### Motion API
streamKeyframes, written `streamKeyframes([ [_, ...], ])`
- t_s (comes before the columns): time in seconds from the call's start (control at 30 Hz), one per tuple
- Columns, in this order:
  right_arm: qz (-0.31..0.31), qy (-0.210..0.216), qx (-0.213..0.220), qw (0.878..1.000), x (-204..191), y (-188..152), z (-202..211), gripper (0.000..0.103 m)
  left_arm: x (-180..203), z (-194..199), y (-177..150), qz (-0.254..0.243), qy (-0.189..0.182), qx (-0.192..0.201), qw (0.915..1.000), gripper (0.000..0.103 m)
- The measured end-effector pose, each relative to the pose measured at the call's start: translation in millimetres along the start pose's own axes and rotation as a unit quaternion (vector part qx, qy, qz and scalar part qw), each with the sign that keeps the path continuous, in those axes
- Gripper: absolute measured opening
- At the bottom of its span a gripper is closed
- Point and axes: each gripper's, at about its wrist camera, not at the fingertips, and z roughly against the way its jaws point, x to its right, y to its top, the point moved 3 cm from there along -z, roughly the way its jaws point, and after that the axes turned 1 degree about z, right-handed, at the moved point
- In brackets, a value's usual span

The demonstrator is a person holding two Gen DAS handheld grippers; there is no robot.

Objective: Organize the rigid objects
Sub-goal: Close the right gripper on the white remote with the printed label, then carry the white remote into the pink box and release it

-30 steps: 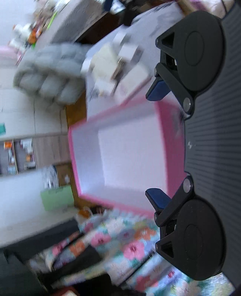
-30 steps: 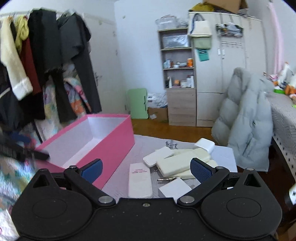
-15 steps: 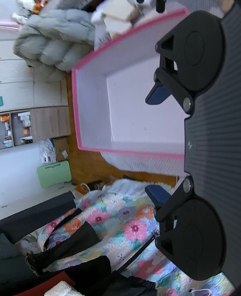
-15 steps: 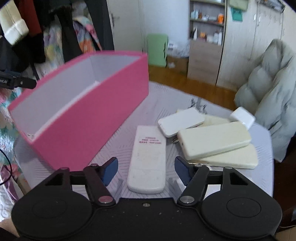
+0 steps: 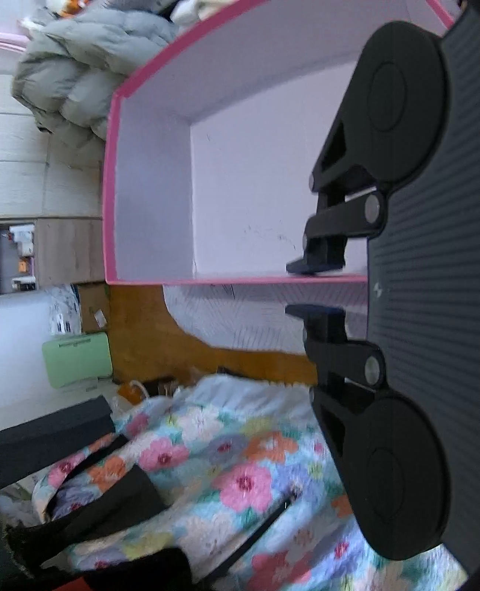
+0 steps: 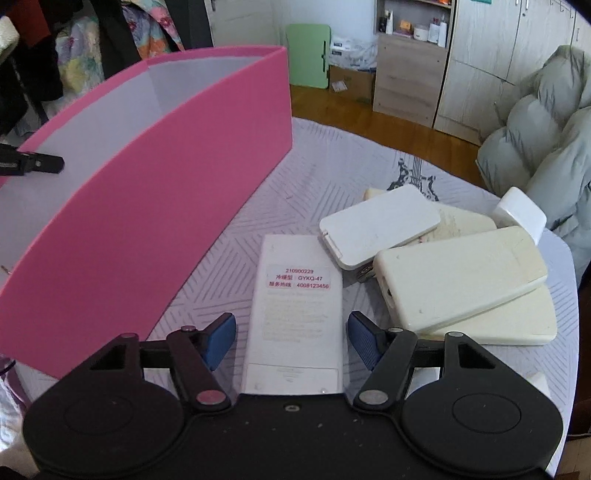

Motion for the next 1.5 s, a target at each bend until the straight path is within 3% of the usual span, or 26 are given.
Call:
streamKeyframes([
  [0.17, 0.001, -0.012, -0.001, 1.0, -2.5, 7.2, -7.9, 0.072, -0.8, 2.5, -2.7, 0.004, -0.017, 0.027, 0.9995, 0.004],
  [0.3, 0.01, -0.018, 0.006, 1.0, -6.0, 13.4, -9.0, 0.061, 5.0, 4.5, -2.8, -0.008, -0.011, 0.044, 0.9989, 0.003],
  [0.47, 0.016, -0.014, -0.001, 1.0, -13.7, 12.8, -7.9, 0.061, 4.9, 5.2, -3.0, -0.006, -0.014, 0.046, 0.9988, 0.003],
  [0.6, 0.02, -0.006, 0.001, 1.0, -13.1, 22.1, -15.6, 0.071, 4.0, 4.1, -2.5, -0.002, -0.016, 0.044, 0.9989, 0.003],
  [0.67, 0.023, -0.009, 0.008, 1.0, -13.9, 25.1, -15.4, 0.061, 4.5, 4.5, -2.6, 0.003, -0.019, 0.045, 0.9988, 0.003],
  [0.77, 0.0, -0.016, 0.032, 0.999, -16.6, 28.0, 2.7, 0.061, 5.2, 5.8, -4.1, -0.001, -0.013, 0.05, 0.9986, 0.003],
  [1.03, 0.017, -0.009, 0.1, 0.995, -40.4, 25.5, 64.0, 0.061, 4.3, 5.7, -4.9, 0.007, -0.017, 0.051, 0.9985, 0.003],
  [1.5, 0.037, -0.035, 0.171, 0.984, -41.8, 33.6, 121.7, 0.061, 8.4, 7.7, -2.5, -0.004, -0.012, 0.051, 0.9986, 0.003],
])
